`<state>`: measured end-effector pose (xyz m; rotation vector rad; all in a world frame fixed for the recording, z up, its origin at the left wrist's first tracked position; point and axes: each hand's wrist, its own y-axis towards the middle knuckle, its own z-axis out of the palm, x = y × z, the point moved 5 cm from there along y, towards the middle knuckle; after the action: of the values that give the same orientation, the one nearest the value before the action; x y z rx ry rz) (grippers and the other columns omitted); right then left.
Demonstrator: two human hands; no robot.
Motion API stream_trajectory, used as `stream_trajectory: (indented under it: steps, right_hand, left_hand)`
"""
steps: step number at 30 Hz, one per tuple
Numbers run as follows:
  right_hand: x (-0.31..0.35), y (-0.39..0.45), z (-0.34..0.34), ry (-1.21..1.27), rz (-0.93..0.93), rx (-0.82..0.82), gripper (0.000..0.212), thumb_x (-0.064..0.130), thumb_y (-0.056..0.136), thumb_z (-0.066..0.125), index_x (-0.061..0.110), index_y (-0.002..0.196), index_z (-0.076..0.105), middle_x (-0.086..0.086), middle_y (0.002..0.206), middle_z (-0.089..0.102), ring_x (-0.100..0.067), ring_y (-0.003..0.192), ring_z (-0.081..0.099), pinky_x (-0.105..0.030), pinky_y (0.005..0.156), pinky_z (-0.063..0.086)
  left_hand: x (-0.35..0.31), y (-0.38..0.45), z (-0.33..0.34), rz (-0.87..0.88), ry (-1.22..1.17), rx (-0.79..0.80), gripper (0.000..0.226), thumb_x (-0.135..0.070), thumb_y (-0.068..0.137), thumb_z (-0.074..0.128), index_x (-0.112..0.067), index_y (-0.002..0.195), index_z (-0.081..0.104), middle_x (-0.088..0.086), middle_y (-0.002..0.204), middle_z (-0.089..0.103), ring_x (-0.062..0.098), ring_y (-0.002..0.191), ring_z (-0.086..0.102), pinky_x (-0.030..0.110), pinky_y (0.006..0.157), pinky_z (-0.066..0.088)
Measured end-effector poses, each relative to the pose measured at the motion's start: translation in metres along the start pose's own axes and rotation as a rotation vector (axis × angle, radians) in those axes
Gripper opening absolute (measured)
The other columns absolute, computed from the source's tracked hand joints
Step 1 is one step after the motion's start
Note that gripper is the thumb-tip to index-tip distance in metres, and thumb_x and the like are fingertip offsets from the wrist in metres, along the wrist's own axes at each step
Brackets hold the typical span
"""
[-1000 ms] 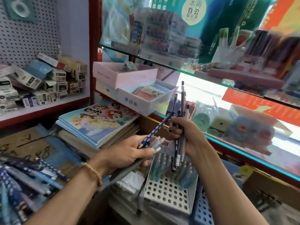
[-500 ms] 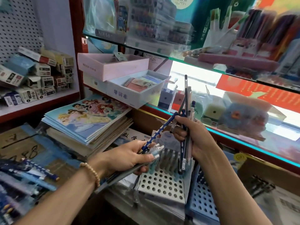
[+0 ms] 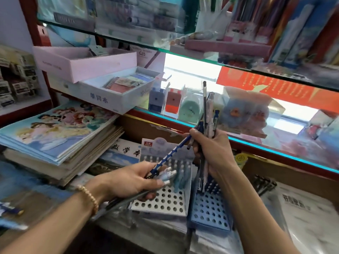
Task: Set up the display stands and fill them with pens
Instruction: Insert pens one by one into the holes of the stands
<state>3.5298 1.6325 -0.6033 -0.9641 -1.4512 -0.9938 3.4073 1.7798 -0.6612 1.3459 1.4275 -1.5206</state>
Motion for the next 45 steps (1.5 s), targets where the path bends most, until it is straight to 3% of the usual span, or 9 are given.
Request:
stream_trajectory:
  steps: [6,10,15,22,26,30,35,41,45]
  right_hand:
    - [-0.003,-0.004,-0.015,-0.134,-0.041,-0.074,0.01,0.01,0.091,0.068,0.008,0.081,0.068,-0.004,0.058,0.061,-0.011,0.049,0.056,-0.023,0.051,0.05]
    - [0.0,-0.003,-0.053,-0.062,-0.055,-0.273,0.013,0.014,0.094,0.065,0.013,0.081,0.065,-0.004,0.067,0.062,-0.009,0.057,0.058,-0.025,0.059,0.052]
    - [-0.012,-0.01,-0.081,0.067,0.022,-0.385,0.008,0.011,0.095,0.064,0.008,0.088,0.065,-0.004,0.066,0.061,-0.005,0.049,0.054,-0.019,0.049,0.047]
    - [-0.021,-0.039,-0.05,0.131,0.126,-0.182,0.009,0.009,0.095,0.063,0.005,0.087,0.066,-0.024,0.092,0.073,-0.009,0.055,0.053,-0.024,0.055,0.048]
    - [-0.023,-0.052,-0.033,0.141,0.148,-0.107,0.01,0.011,0.094,0.064,0.007,0.086,0.067,-0.012,0.076,0.071,-0.01,0.054,0.053,-0.037,0.067,0.05]
    - [-0.029,-0.054,-0.038,0.154,0.175,-0.126,0.012,0.013,0.094,0.066,0.01,0.083,0.067,-0.003,0.058,0.06,-0.017,0.056,0.053,-0.053,0.08,0.053]
    - [-0.029,-0.058,-0.061,0.167,0.23,-0.018,0.012,0.017,0.094,0.064,0.005,0.092,0.064,-0.012,0.077,0.068,-0.009,0.047,0.048,-0.021,0.05,0.047]
    - [-0.048,-0.075,-0.068,0.191,0.338,0.207,0.039,0.021,0.073,0.076,0.004,0.102,0.057,-0.005,0.067,0.049,-0.009,0.045,0.04,-0.021,0.046,0.034]
    - [-0.061,-0.085,-0.048,0.184,0.334,0.251,0.018,0.011,0.081,0.075,0.005,0.082,0.057,-0.002,0.057,0.043,-0.01,0.041,0.037,-0.02,0.04,0.031]
  left_hand:
    - [-0.005,0.007,0.014,0.04,0.047,0.017,0.023,-0.014,0.098,0.056,-0.015,0.121,0.054,-0.003,0.08,0.058,0.009,0.068,0.057,0.024,0.064,0.05]
    - [-0.002,0.006,0.012,-0.003,0.017,-0.032,0.035,-0.015,0.097,0.056,-0.035,0.125,0.047,0.002,0.092,0.061,0.006,0.068,0.059,0.023,0.065,0.051]
    - [0.006,0.008,-0.001,0.034,-0.218,-0.148,0.047,-0.017,0.089,0.064,-0.022,0.133,0.05,0.004,0.086,0.069,0.009,0.058,0.054,0.023,0.053,0.047]
    - [-0.012,0.024,0.019,0.096,-0.418,-0.382,0.03,-0.027,0.082,0.071,-0.002,0.094,0.059,-0.003,0.057,0.052,0.006,0.045,0.044,0.017,0.041,0.04]
    - [-0.027,0.031,0.051,0.087,-0.271,-0.286,0.036,-0.035,0.075,0.074,-0.005,0.091,0.06,-0.003,0.06,0.057,0.005,0.047,0.047,0.018,0.047,0.042]
    - [-0.031,0.034,0.06,0.119,-0.297,-0.244,0.022,-0.016,0.083,0.073,-0.004,0.096,0.06,-0.002,0.063,0.068,0.003,0.048,0.06,0.015,0.046,0.045]
    - [-0.028,0.037,0.054,0.165,-0.329,-0.324,0.012,-0.01,0.085,0.07,-0.004,0.088,0.06,-0.003,0.057,0.064,0.007,0.051,0.062,0.017,0.047,0.047]
    - [-0.027,0.043,0.048,0.253,-0.442,-0.506,0.022,-0.017,0.079,0.076,-0.003,0.093,0.067,0.026,0.093,0.072,0.034,0.083,0.073,0.044,0.075,0.06]
    - [-0.035,0.046,0.062,0.322,-0.411,-0.504,0.016,-0.016,0.081,0.075,-0.002,0.087,0.069,0.014,0.076,0.073,0.03,0.074,0.074,0.038,0.064,0.06]
